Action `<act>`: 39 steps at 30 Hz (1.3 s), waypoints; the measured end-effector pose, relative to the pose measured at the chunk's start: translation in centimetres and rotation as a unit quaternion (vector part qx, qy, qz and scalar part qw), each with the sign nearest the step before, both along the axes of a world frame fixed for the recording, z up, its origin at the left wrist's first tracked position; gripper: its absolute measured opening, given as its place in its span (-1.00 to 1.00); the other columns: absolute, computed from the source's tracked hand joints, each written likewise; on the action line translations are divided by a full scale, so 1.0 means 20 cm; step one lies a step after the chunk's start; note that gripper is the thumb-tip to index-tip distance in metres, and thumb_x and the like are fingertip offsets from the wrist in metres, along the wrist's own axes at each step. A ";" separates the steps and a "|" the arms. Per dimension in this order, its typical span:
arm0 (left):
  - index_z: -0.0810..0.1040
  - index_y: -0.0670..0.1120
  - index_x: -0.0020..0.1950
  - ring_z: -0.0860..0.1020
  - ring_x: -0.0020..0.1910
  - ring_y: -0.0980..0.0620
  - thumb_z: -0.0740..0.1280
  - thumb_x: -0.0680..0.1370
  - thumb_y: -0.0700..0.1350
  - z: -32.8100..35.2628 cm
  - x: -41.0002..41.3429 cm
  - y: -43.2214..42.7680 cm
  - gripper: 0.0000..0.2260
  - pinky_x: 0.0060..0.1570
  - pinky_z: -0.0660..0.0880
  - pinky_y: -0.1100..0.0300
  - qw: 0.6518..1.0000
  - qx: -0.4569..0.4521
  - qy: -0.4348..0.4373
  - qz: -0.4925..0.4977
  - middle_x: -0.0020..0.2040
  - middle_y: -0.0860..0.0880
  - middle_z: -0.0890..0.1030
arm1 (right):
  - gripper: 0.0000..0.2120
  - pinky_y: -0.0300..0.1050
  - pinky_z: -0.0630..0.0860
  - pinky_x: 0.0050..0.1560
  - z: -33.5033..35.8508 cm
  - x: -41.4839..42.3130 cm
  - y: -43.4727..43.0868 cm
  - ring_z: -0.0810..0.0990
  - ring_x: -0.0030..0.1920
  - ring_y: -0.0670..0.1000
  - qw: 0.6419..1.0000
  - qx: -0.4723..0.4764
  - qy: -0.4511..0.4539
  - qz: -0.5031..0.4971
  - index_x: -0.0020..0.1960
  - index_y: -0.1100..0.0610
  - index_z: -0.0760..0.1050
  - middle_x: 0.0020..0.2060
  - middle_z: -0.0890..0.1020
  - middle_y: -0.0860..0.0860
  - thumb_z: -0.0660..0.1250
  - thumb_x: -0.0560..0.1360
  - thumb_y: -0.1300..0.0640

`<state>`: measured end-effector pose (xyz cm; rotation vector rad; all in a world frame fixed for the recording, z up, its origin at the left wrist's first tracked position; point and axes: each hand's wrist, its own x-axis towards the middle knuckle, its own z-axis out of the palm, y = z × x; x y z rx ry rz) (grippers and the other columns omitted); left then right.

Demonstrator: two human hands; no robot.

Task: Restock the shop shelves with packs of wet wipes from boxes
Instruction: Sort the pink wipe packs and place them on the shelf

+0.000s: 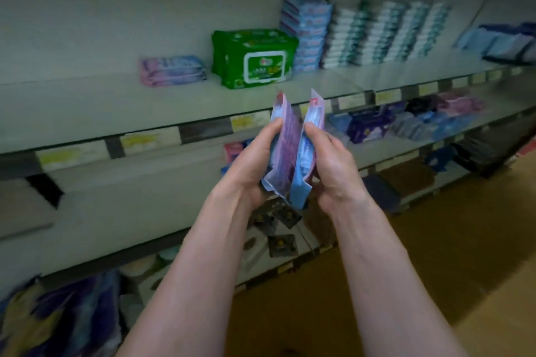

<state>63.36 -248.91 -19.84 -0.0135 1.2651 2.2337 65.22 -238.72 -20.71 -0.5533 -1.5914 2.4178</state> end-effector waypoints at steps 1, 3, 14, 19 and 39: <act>0.59 -0.16 0.04 0.66 -0.24 -0.03 0.16 0.62 0.09 0.01 -0.03 -0.01 -0.64 -0.15 0.59 0.14 1.000 -0.005 0.005 0.017 -0.15 -0.15 0.68 | -0.55 -0.14 0.59 -0.24 0.01 -0.05 -0.01 0.67 -0.15 0.06 1.000 0.004 -0.003 0.014 0.31 0.25 0.42 0.06 0.64 0.21 0.37 0.52 0.05; 0.59 -0.16 0.05 0.65 -0.23 -0.03 0.17 0.61 0.09 0.03 -0.09 -0.01 -0.64 -0.15 0.59 0.15 0.998 -0.011 0.019 0.050 -0.13 -0.15 0.67 | -0.57 -0.21 0.55 -0.33 0.03 -0.13 0.00 0.66 -0.17 0.04 0.999 0.015 -0.007 0.045 0.29 0.23 0.43 0.03 0.65 0.16 0.37 0.51 0.03; 0.58 -0.14 -0.03 0.64 -0.26 -0.01 0.22 0.59 0.05 0.17 -0.39 0.08 -0.71 -0.19 0.58 0.18 0.976 -0.004 0.042 0.216 -0.18 -0.11 0.67 | -0.69 -0.04 0.63 -0.18 0.18 -0.58 0.03 0.70 -0.21 0.07 0.985 0.029 0.003 0.170 0.13 0.21 0.57 -0.12 0.70 0.14 0.42 0.45 0.07; 0.58 -0.14 -0.03 0.65 -0.27 0.00 0.21 0.60 0.06 0.22 -0.48 0.04 -0.71 -0.20 0.58 0.18 0.957 0.003 0.025 0.290 -0.21 -0.11 0.68 | -0.72 -0.29 0.50 -0.44 0.24 -0.75 -0.04 0.67 -0.33 -0.03 0.964 0.067 0.028 0.255 0.12 0.19 0.56 -0.10 0.69 0.12 0.39 0.49 0.05; 0.54 -0.14 0.12 0.65 -0.26 -0.07 0.16 0.58 -0.20 0.10 -0.95 -0.50 -0.79 -0.26 0.62 0.03 0.940 0.058 0.029 0.336 -0.18 -0.14 0.68 | -0.77 -0.27 0.51 -0.21 0.28 -1.37 -0.46 0.56 -0.08 -0.03 0.880 0.273 0.071 0.381 0.13 0.06 0.54 0.02 0.58 0.03 0.28 0.53 0.28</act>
